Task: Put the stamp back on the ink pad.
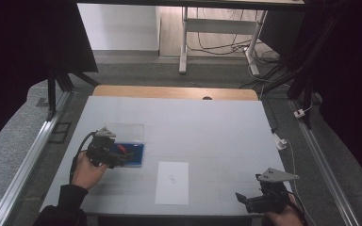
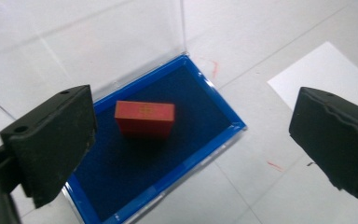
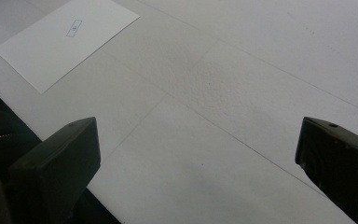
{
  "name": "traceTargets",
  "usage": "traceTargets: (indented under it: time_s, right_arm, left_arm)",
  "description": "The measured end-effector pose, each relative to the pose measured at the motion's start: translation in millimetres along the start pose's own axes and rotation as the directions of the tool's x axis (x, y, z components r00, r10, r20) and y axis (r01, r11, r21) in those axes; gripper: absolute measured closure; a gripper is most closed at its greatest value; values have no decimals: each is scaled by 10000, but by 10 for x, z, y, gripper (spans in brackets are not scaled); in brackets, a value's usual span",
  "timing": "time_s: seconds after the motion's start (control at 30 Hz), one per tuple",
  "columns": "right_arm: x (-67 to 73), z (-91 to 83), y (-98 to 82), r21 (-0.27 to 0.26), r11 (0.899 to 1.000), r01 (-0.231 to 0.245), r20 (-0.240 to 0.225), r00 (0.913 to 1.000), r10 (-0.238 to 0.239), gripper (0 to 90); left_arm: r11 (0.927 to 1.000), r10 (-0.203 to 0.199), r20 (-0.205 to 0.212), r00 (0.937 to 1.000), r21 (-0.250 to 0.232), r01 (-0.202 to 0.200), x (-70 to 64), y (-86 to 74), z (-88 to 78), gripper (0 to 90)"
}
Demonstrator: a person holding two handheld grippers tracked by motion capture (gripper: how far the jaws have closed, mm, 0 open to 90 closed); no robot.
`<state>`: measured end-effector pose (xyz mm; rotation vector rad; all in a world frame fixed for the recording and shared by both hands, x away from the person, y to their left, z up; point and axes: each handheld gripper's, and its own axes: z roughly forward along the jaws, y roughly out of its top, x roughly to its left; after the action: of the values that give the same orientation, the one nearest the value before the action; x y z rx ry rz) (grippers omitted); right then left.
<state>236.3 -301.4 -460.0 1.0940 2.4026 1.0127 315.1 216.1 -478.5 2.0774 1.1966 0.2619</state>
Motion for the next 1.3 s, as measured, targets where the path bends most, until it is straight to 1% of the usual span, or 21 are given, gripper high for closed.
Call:
traceTargets:
  time_s: [0.13, 0.17, 0.23, 0.3, 0.4, 0.5, 0.63, 0.77, 0.9, 1.3]
  right_arm:
    - [3, 1, 2, -1, 10000, -16, 3, 10000, 16, 0]
    - [3, 2, 2, 3, 10000, -21, 3, 10000, 21, 0]
    - [4, 2, 2, 15, 10000, -22, 11, 10000, 22, 0]
    - [4, 1, 2, 10, 10000, -29, 15, 10000, 29, 0]
    - [2, 1, 2, 15, 10000, -28, 21, 10000, 28, 1]
    - [4, 0, 2, 9, 10000, -38, 24, 10000, 38, 0]
    - [3, 2, 4, -6, 10000, -54, 27, 10000, 55, 0]
    - [-6, -1, 2, -30, 9999, -117, 11, 9999, 117, 0]
    - [-16, -5, 1, -45, 9999, -146, -41, 9999, 145, 0]
    - [-38, 2, 2, -27, 9994, -340, -183, 9993, 339, 0]
  left_arm:
    - [9998, -97, 264, 9996, -189, 102, -21, -5, -51, 0]
    - [9997, -58, 326, 9995, -233, 66, -33, 0, -66, 0]
    - [9988, 130, 460, 9989, -482, -108, -53, 6, -91, 0]
    - [9976, 214, 623, 9978, -672, -172, -69, 2, -109, 0]
    - [9974, 111, 850, 9963, -714, -50, -81, -13, -131, 0]
    - [9960, -12, 1152, 9933, -890, 115, -91, -42, -165, 0]
    - [9953, -79, 1407, 9900, -947, 214, -120, -83, -231, 0]
    - [9932, -32, 1665, 9860, -1146, 226, -154, -123, -311, 0]
    - [9926, 48, 1565, 9877, -1205, 142, -195, -177, -387, 0]
    - [9893, 91, 1399, 9901, -1455, 114, -274, -355, -597, 0]
